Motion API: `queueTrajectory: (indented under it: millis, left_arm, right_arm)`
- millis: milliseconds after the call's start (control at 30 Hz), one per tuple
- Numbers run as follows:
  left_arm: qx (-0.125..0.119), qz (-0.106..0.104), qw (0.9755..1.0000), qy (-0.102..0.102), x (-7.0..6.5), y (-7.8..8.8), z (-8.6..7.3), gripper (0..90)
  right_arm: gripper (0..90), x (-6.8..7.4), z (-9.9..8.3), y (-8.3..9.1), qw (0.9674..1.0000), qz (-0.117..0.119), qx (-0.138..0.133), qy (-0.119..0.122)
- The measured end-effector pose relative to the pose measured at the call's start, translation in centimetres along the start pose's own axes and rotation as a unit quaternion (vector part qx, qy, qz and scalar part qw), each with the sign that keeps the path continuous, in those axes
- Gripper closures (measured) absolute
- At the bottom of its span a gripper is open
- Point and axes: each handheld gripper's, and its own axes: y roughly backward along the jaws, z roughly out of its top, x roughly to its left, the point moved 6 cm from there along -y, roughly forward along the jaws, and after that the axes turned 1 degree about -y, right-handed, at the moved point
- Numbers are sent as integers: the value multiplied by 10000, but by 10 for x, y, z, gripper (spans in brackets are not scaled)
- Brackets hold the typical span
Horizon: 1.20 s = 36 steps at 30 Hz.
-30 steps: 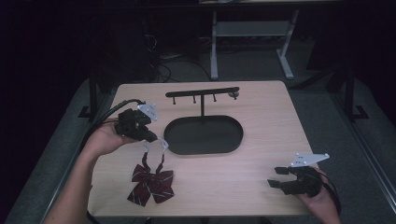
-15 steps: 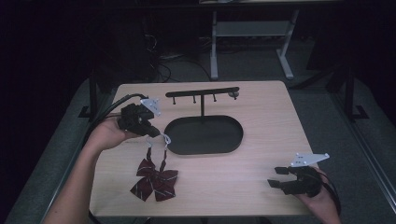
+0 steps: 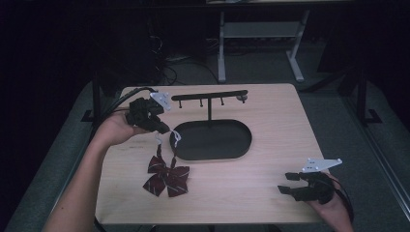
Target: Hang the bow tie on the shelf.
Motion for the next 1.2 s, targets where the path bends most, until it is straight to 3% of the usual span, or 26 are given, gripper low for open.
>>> queueTrajectory:
  millis: [500,767,1200]
  left_arm:
    - [-23,106,9999,-42,17,9,22,888]
    - [14,209,9998,-9,34,14,36,888]
    - [-6,292,9991,299,68,18,49,887]
  right_arm:
    - [368,-1,0,0,10000,22,-20,-6]
    - [368,-2,0,0,10000,30,-36,-7]
    - [368,-3,-2,2,10000,48,-58,-42]
